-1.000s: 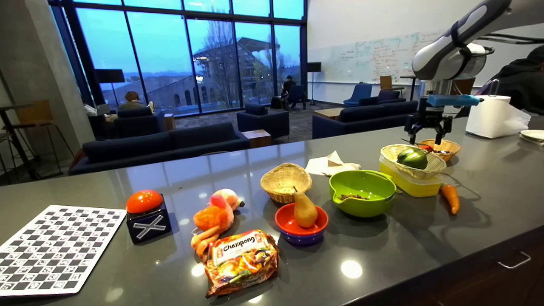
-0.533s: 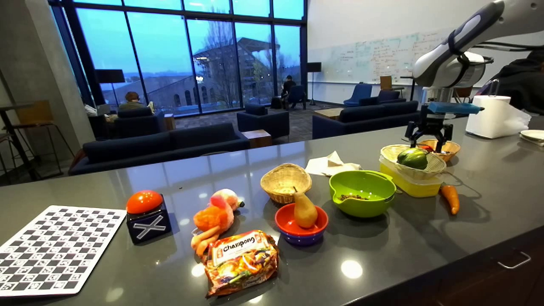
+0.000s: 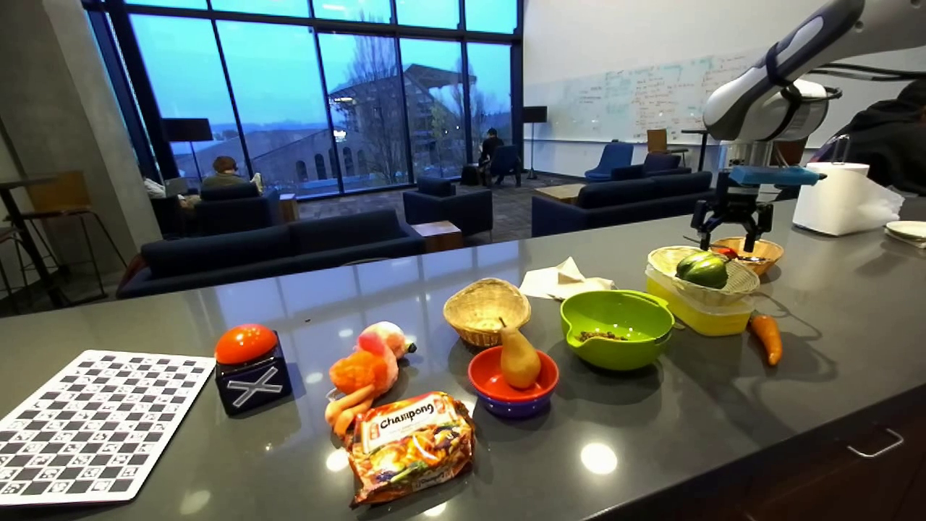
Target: Remove the basket from the yellow container.
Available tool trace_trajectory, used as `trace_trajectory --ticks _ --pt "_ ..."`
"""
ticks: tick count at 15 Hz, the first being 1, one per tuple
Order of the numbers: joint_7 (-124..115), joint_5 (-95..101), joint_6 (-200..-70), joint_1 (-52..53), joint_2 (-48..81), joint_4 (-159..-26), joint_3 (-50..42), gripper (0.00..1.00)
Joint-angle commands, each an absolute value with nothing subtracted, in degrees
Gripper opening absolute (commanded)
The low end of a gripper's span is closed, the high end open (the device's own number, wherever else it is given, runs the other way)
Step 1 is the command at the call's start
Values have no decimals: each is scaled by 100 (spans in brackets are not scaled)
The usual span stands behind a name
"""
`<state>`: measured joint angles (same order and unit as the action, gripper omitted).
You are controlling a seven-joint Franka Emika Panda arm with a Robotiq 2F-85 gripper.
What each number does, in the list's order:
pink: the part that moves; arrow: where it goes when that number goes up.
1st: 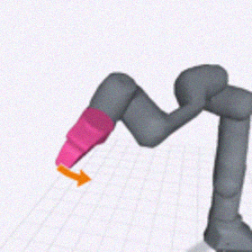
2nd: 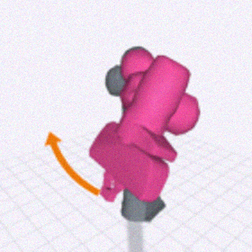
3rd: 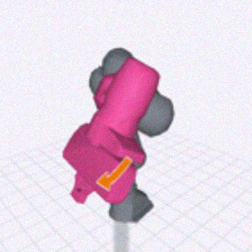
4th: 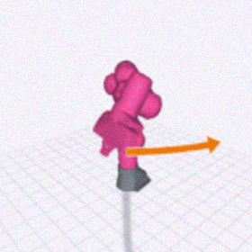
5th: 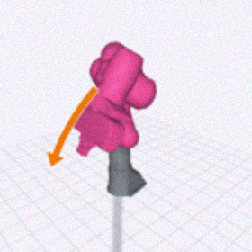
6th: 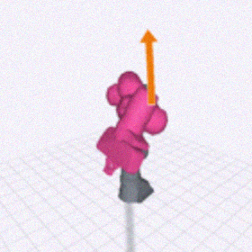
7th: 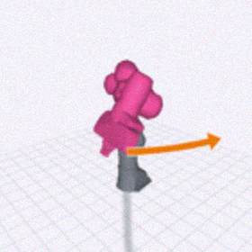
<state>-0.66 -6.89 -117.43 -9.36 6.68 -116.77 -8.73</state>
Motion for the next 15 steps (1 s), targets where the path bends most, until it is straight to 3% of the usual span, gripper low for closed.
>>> trace_trajectory --ticks 1,10,11,13,15 --pt "-299 -561 -11352 -938 841 -11425 -898 100" --pt "23 -1266 -11123 -1025 1418 -11091 -802 100" --pt "65 -1375 -11162 -1036 1434 -11106 -792 75" --pt "148 -1507 -11163 -1046 1428 -11132 -795 68" --pt "174 -1549 -11183 -1049 1391 -11168 -808 52"
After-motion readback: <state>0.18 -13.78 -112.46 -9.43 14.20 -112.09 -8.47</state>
